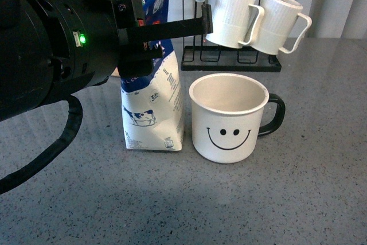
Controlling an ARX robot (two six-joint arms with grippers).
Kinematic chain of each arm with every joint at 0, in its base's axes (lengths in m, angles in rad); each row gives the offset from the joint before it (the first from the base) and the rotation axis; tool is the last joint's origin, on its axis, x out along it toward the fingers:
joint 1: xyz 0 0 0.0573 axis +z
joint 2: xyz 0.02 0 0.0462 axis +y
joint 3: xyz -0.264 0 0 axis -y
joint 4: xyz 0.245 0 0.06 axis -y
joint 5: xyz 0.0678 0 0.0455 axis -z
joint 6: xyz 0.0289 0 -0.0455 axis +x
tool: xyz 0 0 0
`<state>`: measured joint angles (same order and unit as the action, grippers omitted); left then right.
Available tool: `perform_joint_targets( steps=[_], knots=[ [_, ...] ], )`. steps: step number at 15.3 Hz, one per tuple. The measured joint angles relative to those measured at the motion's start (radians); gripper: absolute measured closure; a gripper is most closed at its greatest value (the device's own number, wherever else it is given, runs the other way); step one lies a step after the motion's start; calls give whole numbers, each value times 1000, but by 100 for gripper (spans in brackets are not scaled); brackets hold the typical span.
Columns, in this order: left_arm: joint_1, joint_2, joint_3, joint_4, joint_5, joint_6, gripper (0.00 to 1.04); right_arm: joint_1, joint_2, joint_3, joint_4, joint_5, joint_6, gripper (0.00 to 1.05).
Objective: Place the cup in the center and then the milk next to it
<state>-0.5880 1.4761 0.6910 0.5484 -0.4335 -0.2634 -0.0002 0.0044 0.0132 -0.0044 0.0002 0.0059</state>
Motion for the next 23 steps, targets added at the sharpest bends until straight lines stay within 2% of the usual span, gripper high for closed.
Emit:
perform_joint_targets(
  steps=[7,8,10,11,14,20,23],
  knots=[
    [-15,35,-2,36,-25,-14,102,0,0,0,0,0,0,7],
    [-18,37,-2,39,-26,-18,94,0,0,0,0,0,0,7],
    [-37,21,-2,50,-14,-18,27,0,0,0,0,0,0,7],
    [-44,-17,-9,43,-14,-16,5,0,0,0,0,0,0,7],
    [-46,-34,-10,40,-13,-14,8,0,0,0,0,0,0,7],
    [-46,-78,-14,23,17,2,7,0,0,0,0,0,0,7],
    [-15,-206,-19,-36,150,33,7,0,0,0,0,0,0,7]
  ],
)
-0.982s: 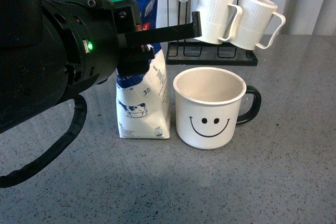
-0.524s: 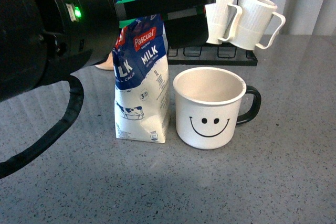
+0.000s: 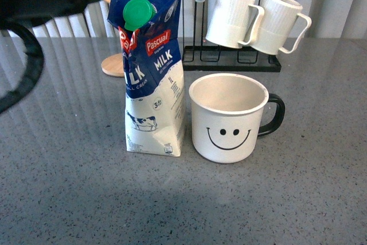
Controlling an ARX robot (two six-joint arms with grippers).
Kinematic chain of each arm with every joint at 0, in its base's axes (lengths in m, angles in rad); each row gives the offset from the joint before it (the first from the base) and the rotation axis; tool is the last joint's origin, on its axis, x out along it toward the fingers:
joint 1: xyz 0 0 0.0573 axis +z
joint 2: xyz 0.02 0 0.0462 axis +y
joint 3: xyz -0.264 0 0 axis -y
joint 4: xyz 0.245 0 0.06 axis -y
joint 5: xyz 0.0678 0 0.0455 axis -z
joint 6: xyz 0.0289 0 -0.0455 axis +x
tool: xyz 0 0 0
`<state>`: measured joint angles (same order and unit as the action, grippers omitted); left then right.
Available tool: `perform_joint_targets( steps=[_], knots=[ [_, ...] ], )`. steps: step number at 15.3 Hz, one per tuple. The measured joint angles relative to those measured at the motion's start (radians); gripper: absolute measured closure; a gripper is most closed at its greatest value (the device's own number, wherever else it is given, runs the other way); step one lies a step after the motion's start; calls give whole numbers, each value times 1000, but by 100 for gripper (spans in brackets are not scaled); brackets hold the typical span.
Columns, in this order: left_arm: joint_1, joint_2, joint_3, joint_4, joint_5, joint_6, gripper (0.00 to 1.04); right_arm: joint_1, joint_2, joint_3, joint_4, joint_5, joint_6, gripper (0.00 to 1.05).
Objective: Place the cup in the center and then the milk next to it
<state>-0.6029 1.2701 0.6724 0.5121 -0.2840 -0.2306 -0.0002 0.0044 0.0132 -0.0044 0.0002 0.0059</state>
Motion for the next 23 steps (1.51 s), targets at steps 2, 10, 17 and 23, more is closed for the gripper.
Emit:
perform_joint_targets(
  steps=[2,10,17,23],
  knots=[
    [70,-102,-3,-48,100,7,7,0,0,0,0,0,0,7],
    [510,-596,-102,-371,210,144,23,0,0,0,0,0,0,7],
    [603,-850,-505,-264,283,214,104,0,0,0,0,0,0,7],
    [603,-960,-587,-289,283,214,104,0,0,0,0,0,0,7]
  ],
)
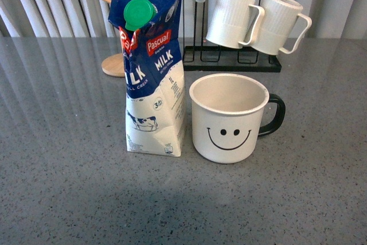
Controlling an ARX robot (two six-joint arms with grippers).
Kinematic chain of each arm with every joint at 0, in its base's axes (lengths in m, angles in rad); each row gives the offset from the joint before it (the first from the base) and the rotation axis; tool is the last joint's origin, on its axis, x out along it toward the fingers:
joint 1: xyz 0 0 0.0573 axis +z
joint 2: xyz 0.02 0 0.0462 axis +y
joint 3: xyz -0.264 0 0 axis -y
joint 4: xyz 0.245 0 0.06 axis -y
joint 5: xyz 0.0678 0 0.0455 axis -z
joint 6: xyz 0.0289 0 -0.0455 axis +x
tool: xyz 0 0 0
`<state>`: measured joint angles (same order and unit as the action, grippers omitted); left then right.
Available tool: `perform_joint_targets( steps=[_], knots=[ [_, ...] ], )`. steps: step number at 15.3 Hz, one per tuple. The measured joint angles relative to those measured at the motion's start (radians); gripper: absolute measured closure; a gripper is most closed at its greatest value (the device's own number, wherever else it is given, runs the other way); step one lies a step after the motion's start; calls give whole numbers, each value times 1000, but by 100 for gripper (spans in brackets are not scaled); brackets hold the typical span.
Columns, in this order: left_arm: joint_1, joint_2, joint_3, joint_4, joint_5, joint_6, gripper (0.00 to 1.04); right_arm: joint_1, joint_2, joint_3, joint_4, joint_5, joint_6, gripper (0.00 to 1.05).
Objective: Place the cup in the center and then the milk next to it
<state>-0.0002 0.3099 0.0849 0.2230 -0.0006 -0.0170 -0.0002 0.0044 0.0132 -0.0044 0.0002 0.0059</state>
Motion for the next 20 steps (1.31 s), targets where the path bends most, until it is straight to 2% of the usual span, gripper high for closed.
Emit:
perform_joint_targets(
  steps=[8,9,11,20],
  knots=[
    [0,-119,-57,-41,0,0,104,0,0,0,0,0,0,7],
    [0,-142,-71,-70,0,0,104,0,0,0,0,0,0,7],
    [0,-298,-70,-237,-1,0,104,0,0,0,0,0,0,7],
    [0,-300,-70,-227,0,1,104,0,0,0,0,0,0,7]
  ],
)
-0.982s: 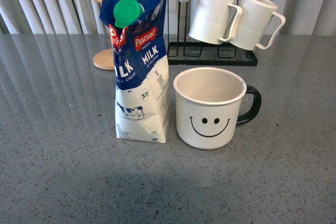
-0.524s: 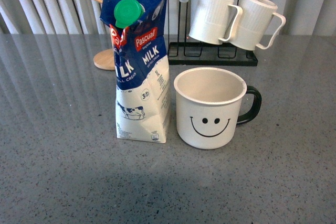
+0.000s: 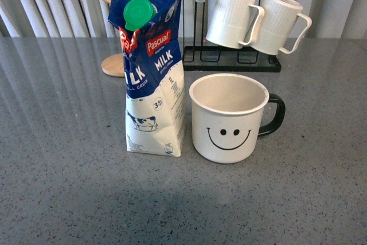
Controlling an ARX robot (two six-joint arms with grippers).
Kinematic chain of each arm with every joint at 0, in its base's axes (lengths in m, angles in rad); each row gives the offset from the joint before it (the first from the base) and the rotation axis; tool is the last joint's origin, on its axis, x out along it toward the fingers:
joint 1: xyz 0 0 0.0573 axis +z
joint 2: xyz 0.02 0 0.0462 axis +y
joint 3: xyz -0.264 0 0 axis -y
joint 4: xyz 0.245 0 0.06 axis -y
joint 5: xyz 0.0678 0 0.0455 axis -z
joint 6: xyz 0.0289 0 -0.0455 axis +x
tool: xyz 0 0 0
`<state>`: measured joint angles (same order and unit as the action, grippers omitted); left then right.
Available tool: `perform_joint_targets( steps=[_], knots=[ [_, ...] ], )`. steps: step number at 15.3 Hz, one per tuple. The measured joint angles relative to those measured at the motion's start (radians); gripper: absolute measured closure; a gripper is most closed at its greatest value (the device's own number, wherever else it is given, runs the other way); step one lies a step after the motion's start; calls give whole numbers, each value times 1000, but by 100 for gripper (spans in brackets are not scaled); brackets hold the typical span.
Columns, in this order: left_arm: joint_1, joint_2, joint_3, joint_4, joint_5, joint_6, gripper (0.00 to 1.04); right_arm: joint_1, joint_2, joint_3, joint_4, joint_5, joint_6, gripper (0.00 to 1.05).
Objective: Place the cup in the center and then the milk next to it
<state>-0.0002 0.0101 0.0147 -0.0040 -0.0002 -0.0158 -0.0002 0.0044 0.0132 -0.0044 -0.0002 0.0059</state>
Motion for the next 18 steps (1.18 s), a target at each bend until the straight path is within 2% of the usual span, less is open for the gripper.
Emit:
perform_joint_targets(
  steps=[3,4,6,18],
  knots=[
    [0,0,0,0,0,0,104,0,0,0,0,0,0,7],
    [0,0,0,0,0,0,80,0,0,0,0,0,0,7],
    [0,0,0,0,0,0,8,0,0,0,0,0,0,7],
    [0,0,0,0,0,2,7,0,0,0,0,0,0,7]
  ],
)
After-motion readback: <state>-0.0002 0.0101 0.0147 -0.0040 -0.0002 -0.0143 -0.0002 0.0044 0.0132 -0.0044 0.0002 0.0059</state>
